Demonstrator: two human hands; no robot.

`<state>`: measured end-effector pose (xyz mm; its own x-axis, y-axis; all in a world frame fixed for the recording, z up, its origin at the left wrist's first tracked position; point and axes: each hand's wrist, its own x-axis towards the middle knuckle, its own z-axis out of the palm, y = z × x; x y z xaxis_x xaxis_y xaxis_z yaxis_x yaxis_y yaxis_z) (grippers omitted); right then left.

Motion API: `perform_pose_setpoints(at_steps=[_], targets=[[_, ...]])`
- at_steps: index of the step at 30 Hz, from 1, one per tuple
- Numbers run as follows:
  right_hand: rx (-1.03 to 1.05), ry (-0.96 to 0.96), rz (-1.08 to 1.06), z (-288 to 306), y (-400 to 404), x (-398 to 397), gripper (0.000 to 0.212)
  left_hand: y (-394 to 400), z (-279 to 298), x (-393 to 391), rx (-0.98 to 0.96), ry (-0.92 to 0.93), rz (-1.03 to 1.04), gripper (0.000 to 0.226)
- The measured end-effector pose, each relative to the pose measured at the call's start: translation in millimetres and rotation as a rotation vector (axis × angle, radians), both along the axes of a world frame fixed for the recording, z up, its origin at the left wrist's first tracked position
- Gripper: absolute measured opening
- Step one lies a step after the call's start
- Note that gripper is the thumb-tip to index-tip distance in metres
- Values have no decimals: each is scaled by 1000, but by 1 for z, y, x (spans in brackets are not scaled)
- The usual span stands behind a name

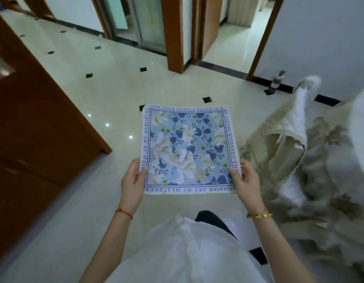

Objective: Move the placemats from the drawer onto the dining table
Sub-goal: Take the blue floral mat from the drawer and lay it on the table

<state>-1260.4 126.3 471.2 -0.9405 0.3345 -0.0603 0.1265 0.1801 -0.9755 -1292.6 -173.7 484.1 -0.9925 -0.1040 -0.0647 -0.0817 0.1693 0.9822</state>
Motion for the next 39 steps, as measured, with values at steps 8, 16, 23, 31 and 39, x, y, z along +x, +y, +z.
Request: perform_pose_setpoints(at_steps=[8,16,23,31,39], targets=[[26,-28,-311,-12,72,-93,13,92,-12,-183,-51,-24,-283,26],[56,8,-486,9,171,-204,13,226,3,-338,-49,27,-452,27],[106,38,-700,29,271,-285,19,359,30,-459,-5,59,-644,31],[33,11,-1074,7,340,-310,18,514,21,-552,-9,15,-1027,26],[-50,36,-1461,1,373,-333,16,665,15,-595,-31,46,-1424,24]])
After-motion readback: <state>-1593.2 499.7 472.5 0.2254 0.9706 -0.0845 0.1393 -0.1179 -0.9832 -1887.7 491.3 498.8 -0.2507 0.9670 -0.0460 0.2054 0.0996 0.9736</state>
